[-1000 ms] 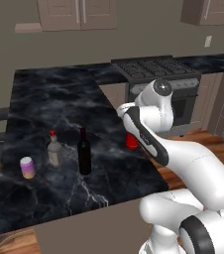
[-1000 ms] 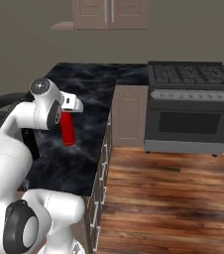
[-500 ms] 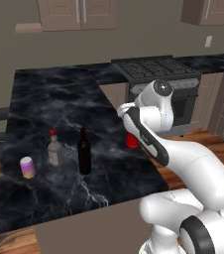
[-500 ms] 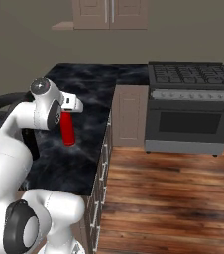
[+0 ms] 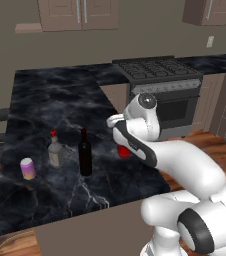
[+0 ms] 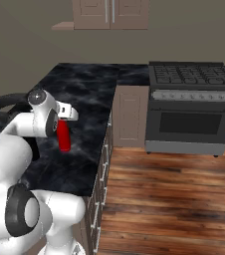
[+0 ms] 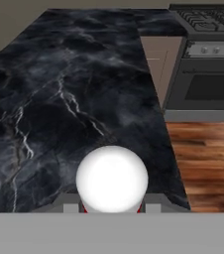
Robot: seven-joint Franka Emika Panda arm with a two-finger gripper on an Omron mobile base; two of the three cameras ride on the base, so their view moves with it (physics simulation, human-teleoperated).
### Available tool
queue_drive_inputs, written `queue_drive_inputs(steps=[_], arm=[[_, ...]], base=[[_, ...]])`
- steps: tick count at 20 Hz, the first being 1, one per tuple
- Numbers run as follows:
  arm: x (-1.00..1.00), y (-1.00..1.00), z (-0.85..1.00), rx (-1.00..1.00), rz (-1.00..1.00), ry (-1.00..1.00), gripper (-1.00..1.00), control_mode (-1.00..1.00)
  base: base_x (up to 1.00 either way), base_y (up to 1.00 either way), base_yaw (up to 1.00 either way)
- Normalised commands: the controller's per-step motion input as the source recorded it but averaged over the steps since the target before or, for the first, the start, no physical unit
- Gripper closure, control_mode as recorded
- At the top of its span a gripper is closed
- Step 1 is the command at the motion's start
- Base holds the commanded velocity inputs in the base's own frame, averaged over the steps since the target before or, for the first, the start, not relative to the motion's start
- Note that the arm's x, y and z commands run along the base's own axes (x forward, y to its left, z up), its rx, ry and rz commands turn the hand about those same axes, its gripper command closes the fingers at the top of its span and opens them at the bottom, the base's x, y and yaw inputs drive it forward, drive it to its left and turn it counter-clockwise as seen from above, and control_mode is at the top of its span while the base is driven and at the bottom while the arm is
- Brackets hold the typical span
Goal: Move the drinks to the dining counter.
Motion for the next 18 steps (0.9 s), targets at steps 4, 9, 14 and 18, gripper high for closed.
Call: queue_drive_inputs(steps=[4,9,14,18], arm=[[0.14,0.14,-0.53,0.05,0.00,0.00,1.00,-1.00],[0.17,0.04,-0.56,0.04,0.00,0.00,1.00,-1.00],[0.08,0.01,-0.56,0.01,0.00,0.00,1.00,-1.00],[0.00,0.04,-0.47,0.00,0.00,0.00,1.00,-1.00]], base=[[0.00,0.00,0.00],[0.00,0.00,0.00],[0.00,0.00,0.00],[0.00,0.00,0.00]])
